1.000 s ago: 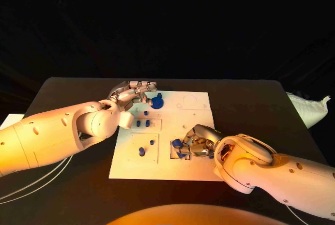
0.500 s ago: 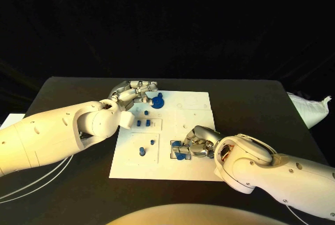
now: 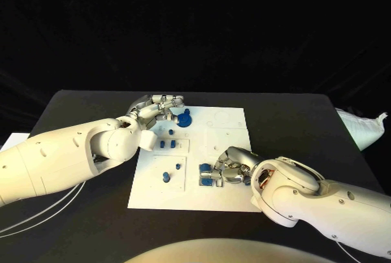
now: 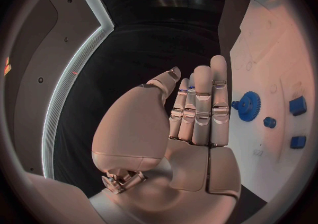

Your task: Assemble the parts on the task board

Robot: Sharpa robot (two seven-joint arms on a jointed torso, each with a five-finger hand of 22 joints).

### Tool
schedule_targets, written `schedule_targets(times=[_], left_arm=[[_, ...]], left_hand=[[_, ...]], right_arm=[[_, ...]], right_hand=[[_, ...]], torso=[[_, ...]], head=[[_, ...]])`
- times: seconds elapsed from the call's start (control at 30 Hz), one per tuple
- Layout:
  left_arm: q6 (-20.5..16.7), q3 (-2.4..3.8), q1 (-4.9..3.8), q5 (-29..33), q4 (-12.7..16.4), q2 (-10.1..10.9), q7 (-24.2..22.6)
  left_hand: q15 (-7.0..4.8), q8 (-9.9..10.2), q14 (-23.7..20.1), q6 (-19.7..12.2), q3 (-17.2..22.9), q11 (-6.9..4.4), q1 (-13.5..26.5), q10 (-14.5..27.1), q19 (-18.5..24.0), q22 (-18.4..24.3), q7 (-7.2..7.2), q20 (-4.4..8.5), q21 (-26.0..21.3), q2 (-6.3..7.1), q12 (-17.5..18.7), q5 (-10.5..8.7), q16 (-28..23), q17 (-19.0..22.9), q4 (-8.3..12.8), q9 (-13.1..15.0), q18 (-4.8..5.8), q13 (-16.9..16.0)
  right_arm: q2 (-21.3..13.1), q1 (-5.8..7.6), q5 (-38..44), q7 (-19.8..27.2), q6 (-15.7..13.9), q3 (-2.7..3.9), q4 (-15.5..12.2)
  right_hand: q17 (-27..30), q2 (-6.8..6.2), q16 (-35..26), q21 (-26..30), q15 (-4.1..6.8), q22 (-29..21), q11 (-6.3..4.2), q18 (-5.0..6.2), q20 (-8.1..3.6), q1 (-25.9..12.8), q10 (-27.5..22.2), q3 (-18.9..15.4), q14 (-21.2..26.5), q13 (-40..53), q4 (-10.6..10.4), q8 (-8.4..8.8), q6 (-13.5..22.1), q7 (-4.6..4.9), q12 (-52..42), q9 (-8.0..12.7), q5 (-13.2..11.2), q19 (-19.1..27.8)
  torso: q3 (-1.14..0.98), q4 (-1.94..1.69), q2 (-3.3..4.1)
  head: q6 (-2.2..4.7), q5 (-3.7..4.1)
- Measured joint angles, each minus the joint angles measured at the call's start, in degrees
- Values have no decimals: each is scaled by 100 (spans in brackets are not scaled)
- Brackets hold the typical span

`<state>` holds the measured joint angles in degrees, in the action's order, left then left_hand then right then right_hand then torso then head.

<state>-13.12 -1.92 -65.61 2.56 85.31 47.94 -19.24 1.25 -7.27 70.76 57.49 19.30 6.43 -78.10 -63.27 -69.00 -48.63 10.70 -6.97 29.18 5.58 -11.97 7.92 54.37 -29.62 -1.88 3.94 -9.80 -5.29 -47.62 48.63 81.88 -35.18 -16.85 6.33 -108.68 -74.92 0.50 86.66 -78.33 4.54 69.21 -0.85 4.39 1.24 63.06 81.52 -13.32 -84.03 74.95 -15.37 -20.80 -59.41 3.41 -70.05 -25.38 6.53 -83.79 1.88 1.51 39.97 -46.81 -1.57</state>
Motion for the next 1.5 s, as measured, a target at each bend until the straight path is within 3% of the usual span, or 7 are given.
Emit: schedule_targets(times=[0.17,0.37,0.9,1.0,1.27,1.37,1.5], left_arm=[[5,0,1,-2,-1,4,2],[11,0,2,-6,-1,2,4],[25,0,4,-11,-2,8,12],[27,0,4,-13,1,19,14],[27,0,5,-20,21,79,17],[27,0,5,-22,31,94,17],[26,0,5,-24,40,98,17]], left_hand=[[0,0,0,0,0,0,0,0,0,0,0,0,0,0,0,0,0,0,0,0,0,0],[0,0,0,0,-16,0,0,0,0,0,0,0,0,0,0,0,0,0,16,0,0,0],[0,0,0,0,-16,0,0,0,0,0,0,0,0,0,0,0,0,-1,16,0,0,0],[0,0,0,0,-16,0,0,0,0,0,0,0,0,0,0,0,0,-1,16,0,0,0],[0,0,0,0,-16,0,0,0,0,0,0,0,0,0,0,0,0,-2,16,0,0,0],[0,0,0,0,-16,0,0,0,0,0,0,0,0,0,0,0,0,-2,16,0,0,0],[0,0,0,0,-16,-13,0,12,0,0,0,0,0,0,0,0,0,1,16,0,0,0]], right_arm=[[-13,-9,25,14,7,1,-44],[24,-8,96,35,15,6,-17],[63,-21,116,28,30,-3,75],[-79,-31,87,57,11,-4,-16],[-877,-30,-457,548,-193,19,-398],[-1221,4,-621,728,-259,33,-537],[-1495,49,-663,840,-304,42,-627]], right_hand=[[0,-1,0,-9,-2,61,9,0,0,661,-9,152,1,31,356,0,0,0,-26,-80,32,0],[1,60,0,-28,17,88,-2,0,0,1111,3,417,17,198,710,-2,-38,-37,-69,-145,-210,0],[1,104,23,-25,37,101,-2,0,-20,1067,3,415,-1,200,707,-3,-59,-58,-83,-189,-187,-21],[1,109,23,-25,37,98,-2,1,-20,1062,3,383,-1,203,676,3,-55,-54,-85,-193,-169,-21],[2,164,23,-24,-56,5,96,0,45,1116,-11,403,-9,352,695,491,407,201,-57,31,251,45],[2,169,23,-4,-79,5,134,1,70,1124,-9,409,8,366,701,621,418,212,-13,144,481,34],[2,160,23,-1,-87,-19,161,1,95,1161,-34,409,1,567,701,676,417,211,64,221,535,51]], torso=[[0,2,1],[5,-1,1],[6,-3,2],[4,-1,2],[10,12,-6],[13,30,-13],[16,55,-20]], head=[[-14,-5],[-21,2],[-36,-12],[-36,-15],[-7,-4],[8,10],[17,21]])
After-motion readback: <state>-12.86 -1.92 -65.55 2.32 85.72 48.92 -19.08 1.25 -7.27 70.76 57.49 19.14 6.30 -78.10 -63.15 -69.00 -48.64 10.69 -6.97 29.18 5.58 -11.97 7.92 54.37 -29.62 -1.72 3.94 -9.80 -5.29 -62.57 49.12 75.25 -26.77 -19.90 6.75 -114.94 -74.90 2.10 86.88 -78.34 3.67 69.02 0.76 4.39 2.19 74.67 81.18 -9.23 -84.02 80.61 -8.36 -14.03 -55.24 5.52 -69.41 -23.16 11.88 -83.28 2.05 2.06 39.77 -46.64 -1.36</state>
